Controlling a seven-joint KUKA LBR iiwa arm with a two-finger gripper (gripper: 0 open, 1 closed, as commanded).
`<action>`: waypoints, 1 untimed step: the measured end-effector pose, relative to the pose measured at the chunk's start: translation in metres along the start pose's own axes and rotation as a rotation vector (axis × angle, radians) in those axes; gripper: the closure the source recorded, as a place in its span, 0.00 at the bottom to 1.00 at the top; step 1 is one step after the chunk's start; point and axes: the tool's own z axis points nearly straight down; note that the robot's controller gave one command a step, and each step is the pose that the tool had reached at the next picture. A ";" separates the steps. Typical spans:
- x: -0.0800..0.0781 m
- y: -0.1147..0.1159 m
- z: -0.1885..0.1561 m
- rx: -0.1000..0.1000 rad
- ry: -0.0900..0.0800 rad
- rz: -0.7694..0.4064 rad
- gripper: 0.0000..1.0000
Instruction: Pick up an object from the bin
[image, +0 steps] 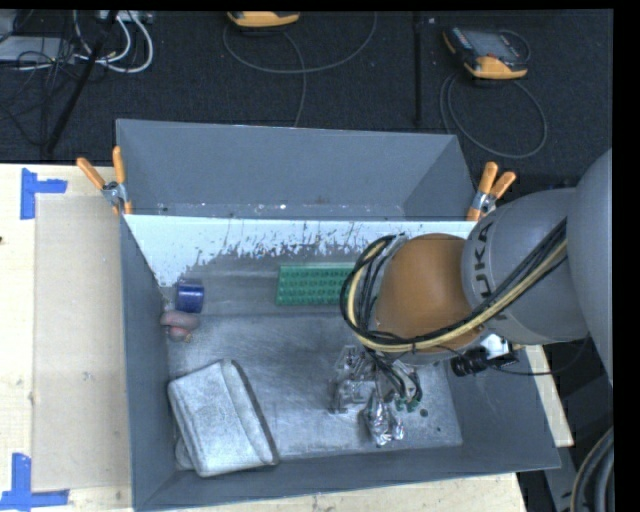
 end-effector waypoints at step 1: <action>0.001 -0.001 0.002 0.001 0.001 0.001 0.00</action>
Offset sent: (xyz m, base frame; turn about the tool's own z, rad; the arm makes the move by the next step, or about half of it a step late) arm 0.0000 0.0000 0.0000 0.0000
